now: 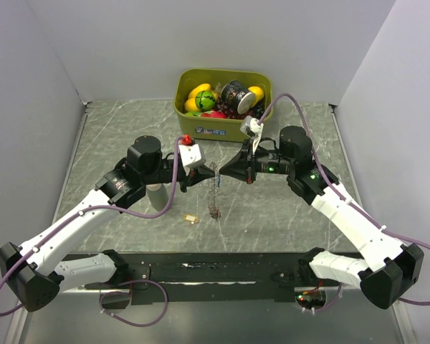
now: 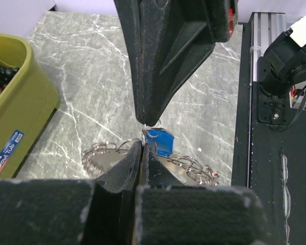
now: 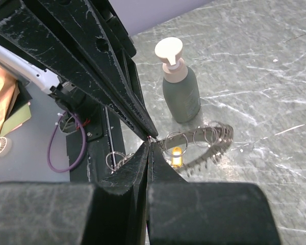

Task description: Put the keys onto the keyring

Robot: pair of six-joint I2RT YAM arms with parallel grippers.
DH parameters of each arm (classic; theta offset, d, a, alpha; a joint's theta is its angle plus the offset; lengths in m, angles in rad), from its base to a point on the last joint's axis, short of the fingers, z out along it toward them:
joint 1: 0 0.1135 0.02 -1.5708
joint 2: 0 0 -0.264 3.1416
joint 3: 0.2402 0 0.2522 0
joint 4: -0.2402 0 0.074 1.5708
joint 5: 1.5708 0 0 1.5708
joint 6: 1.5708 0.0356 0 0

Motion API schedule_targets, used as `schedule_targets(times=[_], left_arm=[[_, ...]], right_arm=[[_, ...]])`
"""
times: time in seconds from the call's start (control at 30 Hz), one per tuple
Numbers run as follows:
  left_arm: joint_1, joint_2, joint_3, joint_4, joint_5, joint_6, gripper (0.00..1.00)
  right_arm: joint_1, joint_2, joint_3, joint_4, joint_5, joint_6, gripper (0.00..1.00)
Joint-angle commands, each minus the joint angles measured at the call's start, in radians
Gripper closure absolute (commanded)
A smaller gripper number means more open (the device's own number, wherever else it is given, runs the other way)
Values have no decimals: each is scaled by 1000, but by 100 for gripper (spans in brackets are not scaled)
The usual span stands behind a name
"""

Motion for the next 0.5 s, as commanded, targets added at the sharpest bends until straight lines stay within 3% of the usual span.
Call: schedule_targets(times=[0.0, 0.47], left_arm=[[-4, -10, 38, 46, 45, 0, 99], [-4, -17, 40, 44, 50, -3, 99]], right_arm=[[12, 13, 40, 41, -22, -20, 100], [13, 32, 40, 17, 32, -26, 100]])
